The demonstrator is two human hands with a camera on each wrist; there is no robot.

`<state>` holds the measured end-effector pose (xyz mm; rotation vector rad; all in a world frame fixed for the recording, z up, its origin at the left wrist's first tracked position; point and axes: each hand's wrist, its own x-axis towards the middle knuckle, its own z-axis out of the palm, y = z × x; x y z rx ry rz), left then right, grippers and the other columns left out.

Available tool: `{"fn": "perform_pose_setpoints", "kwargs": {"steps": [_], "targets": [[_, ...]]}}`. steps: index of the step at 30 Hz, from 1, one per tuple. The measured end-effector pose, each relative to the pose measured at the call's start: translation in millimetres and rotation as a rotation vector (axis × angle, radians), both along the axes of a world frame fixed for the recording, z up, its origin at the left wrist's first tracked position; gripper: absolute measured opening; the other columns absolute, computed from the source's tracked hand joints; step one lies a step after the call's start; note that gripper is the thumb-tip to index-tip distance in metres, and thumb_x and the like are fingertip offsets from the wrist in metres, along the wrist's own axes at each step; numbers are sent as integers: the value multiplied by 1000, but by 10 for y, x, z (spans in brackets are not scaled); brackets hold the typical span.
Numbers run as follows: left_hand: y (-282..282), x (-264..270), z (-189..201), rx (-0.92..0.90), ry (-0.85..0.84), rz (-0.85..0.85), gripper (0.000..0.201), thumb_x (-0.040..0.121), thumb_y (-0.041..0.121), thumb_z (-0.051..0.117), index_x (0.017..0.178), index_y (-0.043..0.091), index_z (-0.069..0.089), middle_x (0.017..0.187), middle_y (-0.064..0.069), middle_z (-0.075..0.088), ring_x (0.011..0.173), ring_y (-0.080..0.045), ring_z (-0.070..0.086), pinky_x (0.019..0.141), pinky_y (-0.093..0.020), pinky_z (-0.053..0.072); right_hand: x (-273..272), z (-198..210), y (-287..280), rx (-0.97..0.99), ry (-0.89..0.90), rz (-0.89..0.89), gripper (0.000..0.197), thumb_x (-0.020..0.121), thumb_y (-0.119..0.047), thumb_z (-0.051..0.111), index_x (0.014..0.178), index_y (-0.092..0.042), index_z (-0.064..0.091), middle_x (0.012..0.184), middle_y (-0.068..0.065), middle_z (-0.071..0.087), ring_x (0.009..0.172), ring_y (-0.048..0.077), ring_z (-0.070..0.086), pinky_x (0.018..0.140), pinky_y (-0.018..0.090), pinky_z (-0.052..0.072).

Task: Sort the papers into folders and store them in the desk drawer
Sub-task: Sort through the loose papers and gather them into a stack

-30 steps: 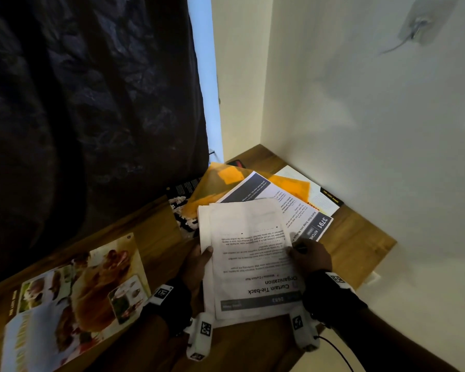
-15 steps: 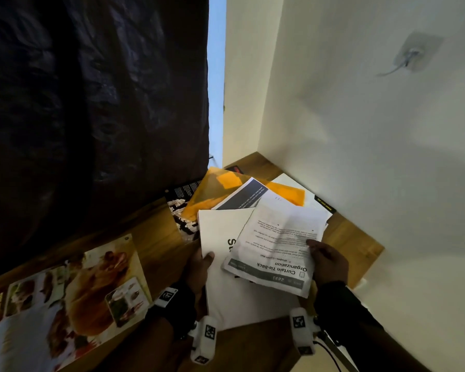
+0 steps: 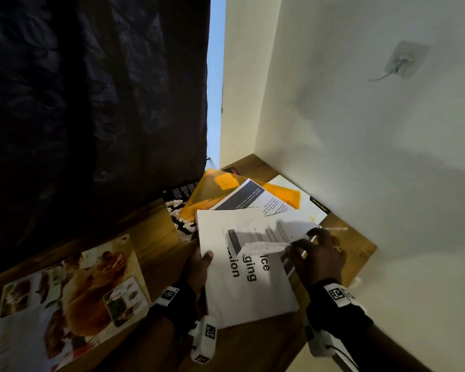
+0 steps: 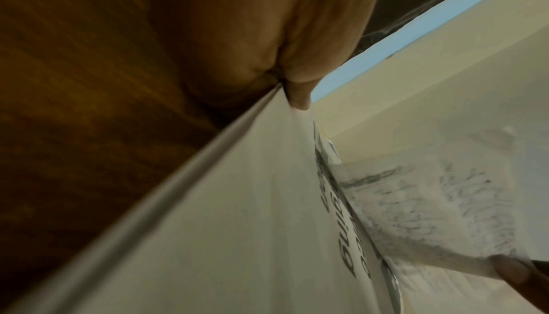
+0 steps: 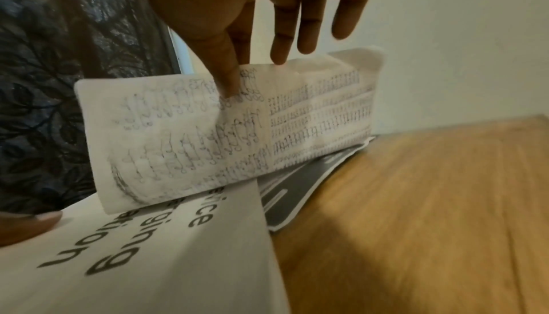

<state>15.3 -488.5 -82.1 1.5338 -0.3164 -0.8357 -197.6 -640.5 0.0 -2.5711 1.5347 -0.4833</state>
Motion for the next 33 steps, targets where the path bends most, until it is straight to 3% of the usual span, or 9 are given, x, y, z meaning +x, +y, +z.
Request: {"fn": "perform_pose_setpoints", "kwargs": {"steps": [4,10,13,16,19,23,27,30,33], "targets": [[14,3,-10,4,6,5,36,101,13,47,137,18,48,122,-15,66,102,-31,67,91,-54,53,74,131,-30,-134,88,17,7,76,-38,74,82,-35,74,128,1,56,126,31,42,101,54,26],[-8,4,16,-63,1,-10,34,100,10,50,133,11,48,120,-19,65,95,-26,69,77,-38,58,504,290,248,-55,363,226,18,76,-37,61,76,-22,71,81,-1,70,79,29,66,79,40,42],[-3,23,35,-154,8,-15,59,87,25,55,139,4,40,116,-17,65,87,-15,73,66,-25,58,771,250,386,108,327,325,26,87,-36,50,90,-18,68,92,4,68,85,32,67,77,38,50],[-22,47,-24,-187,19,-10,81,78,52,64,142,9,38,123,-12,62,99,-12,70,73,-25,58,1026,209,451,318,284,335,30,92,-39,47,100,-16,64,105,8,65,99,33,63,80,37,49],[21,53,47,-112,27,-73,64,94,45,54,145,9,39,140,-13,53,125,-28,56,96,-36,51,1195,145,478,507,141,373,34,91,-47,53,94,-17,69,96,6,72,91,29,67,79,38,55],[22,94,-104,10,123,-82,77,86,74,44,144,23,42,145,2,49,132,-19,49,109,-43,43,1231,34,464,785,-84,387,22,91,-37,59,93,-21,74,91,2,75,87,21,70,83,43,57],[-35,90,-102,-72,13,-44,55,94,7,59,145,12,37,134,-10,59,116,-24,62,87,-38,58,980,-70,287,529,-173,316,19,89,-19,61,103,-21,74,109,-2,73,105,18,65,93,26,47],[-41,111,-165,-37,-6,-69,56,92,-1,59,143,14,40,131,-9,61,119,-29,60,96,-51,52,714,-165,-17,398,-61,132,35,84,-31,62,119,-27,64,126,-1,64,118,23,58,99,37,47],[-40,130,-204,-43,-41,-43,54,94,0,56,143,13,40,130,-9,61,119,-28,60,96,-50,52,495,-296,-238,456,206,26,59,71,-55,55,126,-38,46,126,-1,59,117,26,58,94,45,51]]}}
